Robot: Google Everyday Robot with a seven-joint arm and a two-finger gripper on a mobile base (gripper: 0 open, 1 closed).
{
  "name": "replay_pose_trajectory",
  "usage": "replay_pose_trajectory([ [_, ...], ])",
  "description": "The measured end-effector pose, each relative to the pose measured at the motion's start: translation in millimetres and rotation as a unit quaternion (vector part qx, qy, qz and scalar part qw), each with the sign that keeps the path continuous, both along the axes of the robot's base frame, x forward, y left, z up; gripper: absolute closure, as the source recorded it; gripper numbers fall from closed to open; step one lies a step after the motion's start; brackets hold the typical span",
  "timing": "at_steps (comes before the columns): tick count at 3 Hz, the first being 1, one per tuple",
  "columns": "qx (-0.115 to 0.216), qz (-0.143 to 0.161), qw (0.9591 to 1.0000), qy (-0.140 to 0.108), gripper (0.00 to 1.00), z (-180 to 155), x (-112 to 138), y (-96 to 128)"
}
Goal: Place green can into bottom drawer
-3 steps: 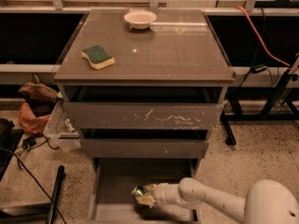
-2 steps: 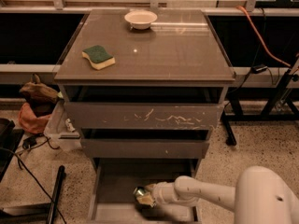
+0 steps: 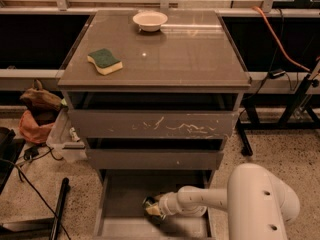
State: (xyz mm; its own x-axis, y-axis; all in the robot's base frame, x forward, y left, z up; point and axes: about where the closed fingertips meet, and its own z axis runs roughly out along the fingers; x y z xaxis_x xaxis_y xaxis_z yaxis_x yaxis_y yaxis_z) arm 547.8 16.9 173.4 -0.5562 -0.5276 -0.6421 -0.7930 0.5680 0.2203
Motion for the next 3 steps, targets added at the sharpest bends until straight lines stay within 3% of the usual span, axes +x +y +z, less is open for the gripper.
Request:
replay_pose_trajectory([
  [1,0.019,-0.018,0.9994,0.022,1.00,-25.8,7.9,0.5],
  [3,0.020,-0.022,0.9994,0.020,0.58,-27.9,13.3,-1.1],
])
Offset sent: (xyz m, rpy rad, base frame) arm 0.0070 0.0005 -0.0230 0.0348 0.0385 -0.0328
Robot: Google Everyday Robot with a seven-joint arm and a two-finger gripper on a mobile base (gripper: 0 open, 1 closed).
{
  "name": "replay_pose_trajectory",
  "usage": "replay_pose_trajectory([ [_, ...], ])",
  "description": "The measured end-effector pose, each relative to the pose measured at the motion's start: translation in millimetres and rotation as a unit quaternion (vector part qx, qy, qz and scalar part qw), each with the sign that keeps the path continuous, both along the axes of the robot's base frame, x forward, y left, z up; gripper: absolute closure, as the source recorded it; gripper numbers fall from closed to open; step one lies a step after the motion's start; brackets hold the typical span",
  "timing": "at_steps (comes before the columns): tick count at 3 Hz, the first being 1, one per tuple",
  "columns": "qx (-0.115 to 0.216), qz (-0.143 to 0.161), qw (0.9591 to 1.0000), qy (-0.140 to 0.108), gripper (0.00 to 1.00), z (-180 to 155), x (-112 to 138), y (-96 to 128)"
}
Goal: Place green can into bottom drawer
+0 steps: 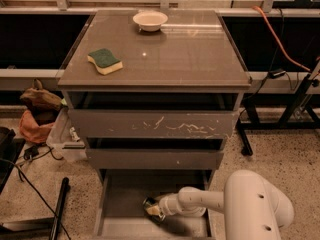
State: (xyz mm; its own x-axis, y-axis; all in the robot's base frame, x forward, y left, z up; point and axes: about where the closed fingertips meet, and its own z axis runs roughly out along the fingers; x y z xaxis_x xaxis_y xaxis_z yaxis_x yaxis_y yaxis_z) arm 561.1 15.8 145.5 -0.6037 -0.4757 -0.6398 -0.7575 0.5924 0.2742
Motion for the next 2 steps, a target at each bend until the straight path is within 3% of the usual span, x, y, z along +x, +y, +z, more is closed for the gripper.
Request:
replay_pose_trajectory([
  [2,0.000,0.000,1.0000,0.000,0.12,0.0,0.0,0.1],
])
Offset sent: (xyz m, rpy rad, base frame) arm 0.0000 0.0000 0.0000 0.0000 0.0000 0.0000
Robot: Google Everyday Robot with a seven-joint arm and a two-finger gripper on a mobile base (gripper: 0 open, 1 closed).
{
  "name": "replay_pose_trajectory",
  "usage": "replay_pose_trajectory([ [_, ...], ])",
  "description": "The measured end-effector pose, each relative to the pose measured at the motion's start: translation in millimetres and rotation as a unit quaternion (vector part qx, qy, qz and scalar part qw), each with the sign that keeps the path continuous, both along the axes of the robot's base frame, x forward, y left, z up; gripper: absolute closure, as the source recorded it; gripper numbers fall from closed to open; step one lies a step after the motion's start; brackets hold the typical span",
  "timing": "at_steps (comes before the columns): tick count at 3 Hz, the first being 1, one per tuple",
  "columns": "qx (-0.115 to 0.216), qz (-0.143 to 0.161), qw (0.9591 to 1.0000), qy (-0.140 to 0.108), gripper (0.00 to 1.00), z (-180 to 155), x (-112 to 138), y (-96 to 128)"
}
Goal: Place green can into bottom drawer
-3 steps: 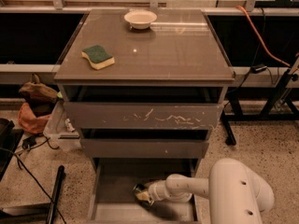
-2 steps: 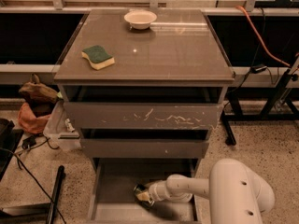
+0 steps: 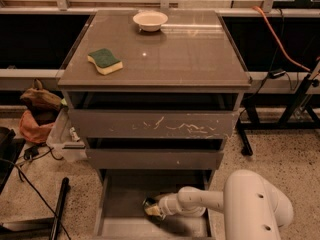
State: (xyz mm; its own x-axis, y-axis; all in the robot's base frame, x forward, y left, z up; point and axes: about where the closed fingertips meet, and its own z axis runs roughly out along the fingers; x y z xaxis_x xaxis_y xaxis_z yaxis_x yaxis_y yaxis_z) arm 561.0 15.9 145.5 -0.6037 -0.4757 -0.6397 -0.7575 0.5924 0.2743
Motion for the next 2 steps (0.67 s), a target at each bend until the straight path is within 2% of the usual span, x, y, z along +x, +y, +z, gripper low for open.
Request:
replay_pose_trajectory([
  [1,0.000,0.000,1.0000,0.000,0.00,0.0,0.0,0.0],
  [2,0.000,0.000,1.0000,0.000,0.00,0.0,0.0,0.0],
])
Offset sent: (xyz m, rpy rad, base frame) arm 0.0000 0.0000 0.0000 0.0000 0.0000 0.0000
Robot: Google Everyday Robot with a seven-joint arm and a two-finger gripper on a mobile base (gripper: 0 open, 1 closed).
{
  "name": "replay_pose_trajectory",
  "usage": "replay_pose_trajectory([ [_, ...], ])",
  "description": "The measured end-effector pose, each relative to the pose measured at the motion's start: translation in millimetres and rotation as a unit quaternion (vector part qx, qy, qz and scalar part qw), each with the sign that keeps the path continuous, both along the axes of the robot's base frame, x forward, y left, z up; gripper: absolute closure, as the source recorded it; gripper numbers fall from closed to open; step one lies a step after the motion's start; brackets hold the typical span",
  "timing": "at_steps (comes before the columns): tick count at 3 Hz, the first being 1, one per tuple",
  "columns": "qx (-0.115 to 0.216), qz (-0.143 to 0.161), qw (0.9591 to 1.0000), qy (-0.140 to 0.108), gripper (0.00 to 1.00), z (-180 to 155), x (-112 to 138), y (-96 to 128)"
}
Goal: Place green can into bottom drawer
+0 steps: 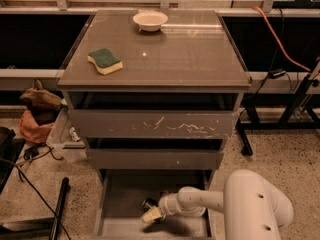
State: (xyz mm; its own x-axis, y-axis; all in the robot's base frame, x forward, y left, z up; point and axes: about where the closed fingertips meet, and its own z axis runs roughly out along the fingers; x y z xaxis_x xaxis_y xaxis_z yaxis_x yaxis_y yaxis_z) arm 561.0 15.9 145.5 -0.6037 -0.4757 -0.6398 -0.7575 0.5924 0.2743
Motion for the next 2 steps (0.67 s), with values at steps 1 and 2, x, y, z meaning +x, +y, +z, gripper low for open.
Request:
replay_pose_trajectory([
  [1,0.002,-0.006,1.0000,-0.002,0.00,7.5,-1.5,-3.6],
  [2,-0.001,-0.047,0.9977,-0.049,0.00,64.7,14.9,-34.0],
])
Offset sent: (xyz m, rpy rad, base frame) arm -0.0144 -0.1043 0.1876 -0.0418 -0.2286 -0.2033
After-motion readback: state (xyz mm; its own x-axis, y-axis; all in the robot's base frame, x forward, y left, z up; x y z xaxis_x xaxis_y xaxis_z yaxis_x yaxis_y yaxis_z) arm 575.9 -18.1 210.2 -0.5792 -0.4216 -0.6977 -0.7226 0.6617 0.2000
